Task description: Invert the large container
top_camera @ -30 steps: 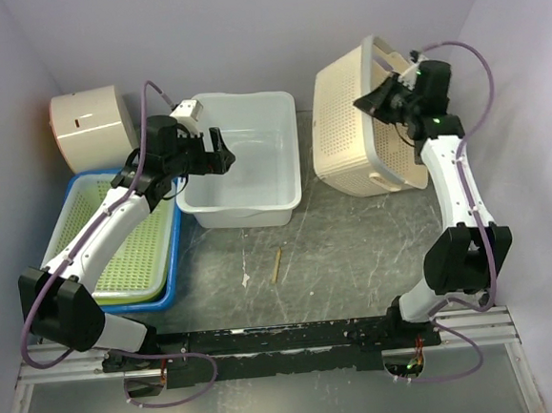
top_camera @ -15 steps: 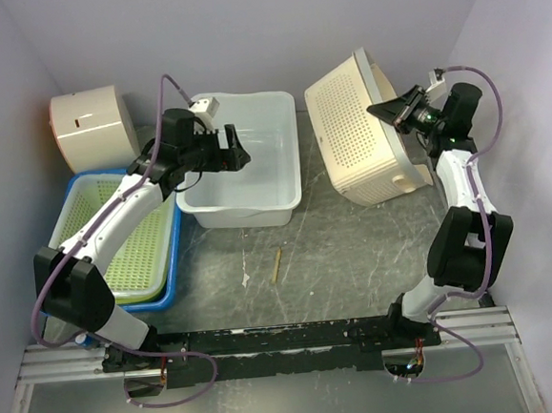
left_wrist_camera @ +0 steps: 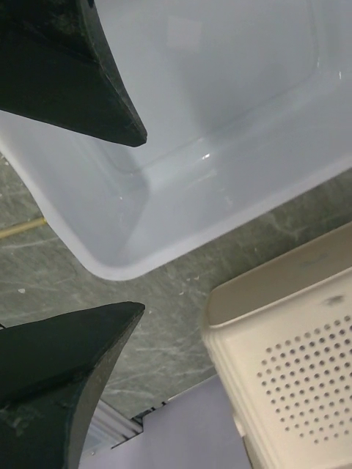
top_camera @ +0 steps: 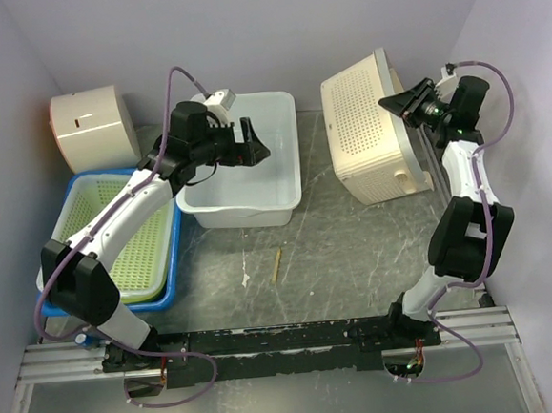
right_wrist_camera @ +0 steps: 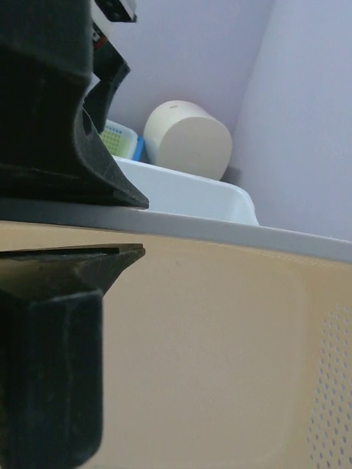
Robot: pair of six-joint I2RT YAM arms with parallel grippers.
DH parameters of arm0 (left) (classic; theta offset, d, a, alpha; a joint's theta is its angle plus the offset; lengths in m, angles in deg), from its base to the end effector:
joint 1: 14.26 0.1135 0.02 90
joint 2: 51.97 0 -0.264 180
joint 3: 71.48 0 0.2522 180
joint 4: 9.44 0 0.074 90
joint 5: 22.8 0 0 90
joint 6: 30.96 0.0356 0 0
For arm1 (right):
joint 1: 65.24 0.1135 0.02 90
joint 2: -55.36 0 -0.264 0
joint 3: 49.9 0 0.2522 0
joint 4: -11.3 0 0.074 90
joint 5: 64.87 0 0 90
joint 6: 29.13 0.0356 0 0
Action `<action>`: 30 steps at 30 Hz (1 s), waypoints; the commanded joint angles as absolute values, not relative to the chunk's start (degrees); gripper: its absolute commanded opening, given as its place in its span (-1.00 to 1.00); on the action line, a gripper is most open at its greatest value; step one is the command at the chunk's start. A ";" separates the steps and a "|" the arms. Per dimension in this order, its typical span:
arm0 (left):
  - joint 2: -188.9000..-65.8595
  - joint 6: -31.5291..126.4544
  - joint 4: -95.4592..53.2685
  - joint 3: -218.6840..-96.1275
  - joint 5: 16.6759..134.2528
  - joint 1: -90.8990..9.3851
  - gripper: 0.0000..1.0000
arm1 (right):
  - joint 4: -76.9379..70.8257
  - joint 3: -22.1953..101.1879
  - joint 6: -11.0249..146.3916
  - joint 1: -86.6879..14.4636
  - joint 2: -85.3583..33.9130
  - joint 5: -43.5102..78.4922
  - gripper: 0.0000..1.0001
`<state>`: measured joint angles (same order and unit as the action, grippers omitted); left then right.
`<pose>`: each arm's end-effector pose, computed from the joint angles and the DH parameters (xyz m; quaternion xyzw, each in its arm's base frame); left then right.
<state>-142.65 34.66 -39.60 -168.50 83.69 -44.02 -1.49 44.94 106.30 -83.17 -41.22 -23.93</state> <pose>0.3185 -0.1938 0.3617 0.1171 0.8246 -0.3529 0.4264 0.3856 -0.0965 0.3437 0.1616 0.7457 0.4513 0.4628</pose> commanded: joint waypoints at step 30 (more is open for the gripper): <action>-146.32 33.20 -39.76 -175.50 84.75 -50.23 0.99 | 14.42 24.95 133.77 -85.24 -40.46 -22.16 -1.00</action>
<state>-144.79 31.78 -39.10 -169.81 87.39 -46.42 24.06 27.37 138.41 -87.28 -40.89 -23.14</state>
